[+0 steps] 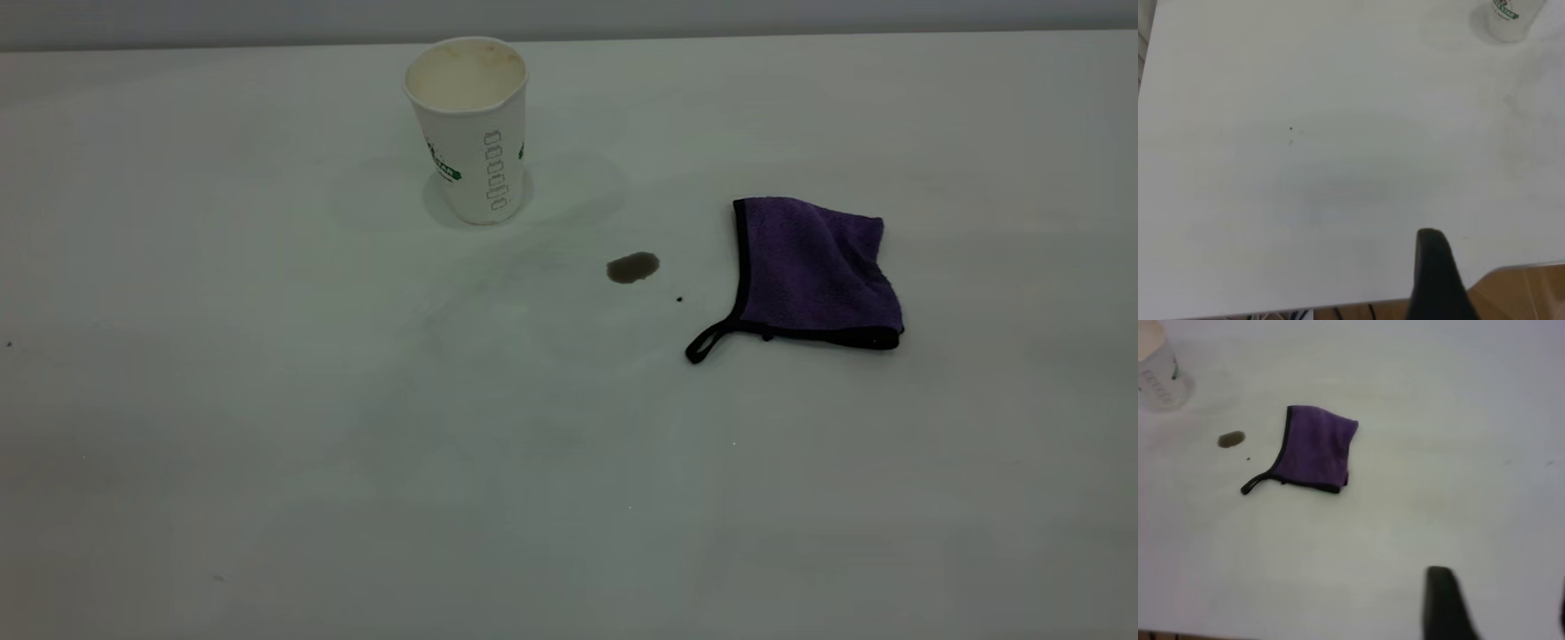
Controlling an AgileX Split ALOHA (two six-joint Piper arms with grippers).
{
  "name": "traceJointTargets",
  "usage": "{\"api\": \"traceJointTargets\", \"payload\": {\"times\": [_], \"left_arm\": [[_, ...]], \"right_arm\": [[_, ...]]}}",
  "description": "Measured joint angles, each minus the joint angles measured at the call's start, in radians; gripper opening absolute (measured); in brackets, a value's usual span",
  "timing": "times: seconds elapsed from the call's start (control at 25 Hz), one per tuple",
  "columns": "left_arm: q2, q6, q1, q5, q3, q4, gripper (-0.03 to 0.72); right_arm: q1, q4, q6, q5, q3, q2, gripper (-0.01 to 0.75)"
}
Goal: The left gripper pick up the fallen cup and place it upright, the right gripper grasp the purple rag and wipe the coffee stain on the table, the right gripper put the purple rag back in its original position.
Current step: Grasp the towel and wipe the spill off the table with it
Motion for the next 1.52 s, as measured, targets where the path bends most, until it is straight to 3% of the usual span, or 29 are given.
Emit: {"api": "traceJointTargets", "payload": {"times": [0.12,0.2,0.48,0.72,1.04,1.52], "left_arm": [[0.0,0.0,0.0,0.0,0.0,0.0,0.532],[0.0,0.0,0.0,0.0,0.0,0.0,0.532],[0.0,-0.001,0.0,0.0,0.0,0.0,0.532],[0.0,-0.001,0.0,0.0,0.0,0.0,0.532],[0.0,-0.001,0.0,0.002,0.0,0.0,0.532],[0.0,-0.001,0.0,0.002,0.0,0.0,0.532]], "right_arm": [[0.0,-0.021,-0.019,-0.094,-0.074,0.248,0.668],[0.0,-0.028,-0.024,-0.165,-0.109,0.397,0.714],[0.004,-0.023,-0.077,-0.417,-0.15,0.912,0.726],[0.073,-0.009,-0.107,-0.639,-0.216,1.343,0.726],[0.166,-0.008,-0.128,-0.685,-0.446,1.78,0.721],[0.224,-0.006,-0.134,-0.684,-0.698,2.031,0.696]]}}
